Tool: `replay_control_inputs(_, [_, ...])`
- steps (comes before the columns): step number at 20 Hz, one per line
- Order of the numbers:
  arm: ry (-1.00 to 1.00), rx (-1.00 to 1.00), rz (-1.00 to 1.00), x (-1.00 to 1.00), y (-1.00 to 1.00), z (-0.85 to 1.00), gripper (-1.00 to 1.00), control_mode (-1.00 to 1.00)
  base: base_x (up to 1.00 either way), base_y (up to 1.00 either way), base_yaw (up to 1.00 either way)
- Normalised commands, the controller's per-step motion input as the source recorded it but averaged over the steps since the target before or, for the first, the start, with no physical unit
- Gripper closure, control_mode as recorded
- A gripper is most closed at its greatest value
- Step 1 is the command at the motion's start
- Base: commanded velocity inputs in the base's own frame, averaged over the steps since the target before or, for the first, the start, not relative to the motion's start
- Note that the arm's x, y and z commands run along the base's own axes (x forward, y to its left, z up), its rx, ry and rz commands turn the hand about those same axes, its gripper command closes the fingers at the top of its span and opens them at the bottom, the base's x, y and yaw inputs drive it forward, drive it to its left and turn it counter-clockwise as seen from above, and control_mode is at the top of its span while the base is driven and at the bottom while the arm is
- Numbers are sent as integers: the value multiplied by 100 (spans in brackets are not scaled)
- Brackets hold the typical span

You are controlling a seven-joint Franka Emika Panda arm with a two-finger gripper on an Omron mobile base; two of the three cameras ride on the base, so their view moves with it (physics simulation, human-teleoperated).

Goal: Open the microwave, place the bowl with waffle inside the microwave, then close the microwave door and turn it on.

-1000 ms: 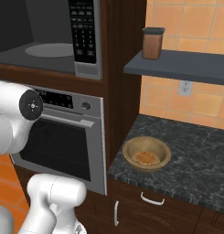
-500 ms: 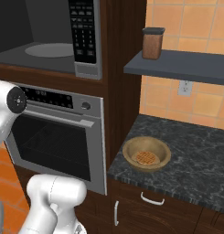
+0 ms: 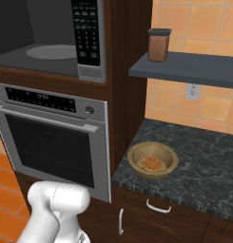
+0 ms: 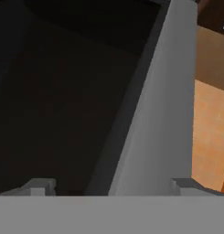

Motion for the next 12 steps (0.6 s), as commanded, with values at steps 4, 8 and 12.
replay_control_inputs(4, [-7,0,0,0,57,0,-100,-100,0,0,0])
replay_control_inputs(8, [-3,5,-15,-20,-63,13,-100,-100,0,0,0])
replay_control_inputs(12, [10,0,-32,-26,-100,9,-100,-100,0,0,0])
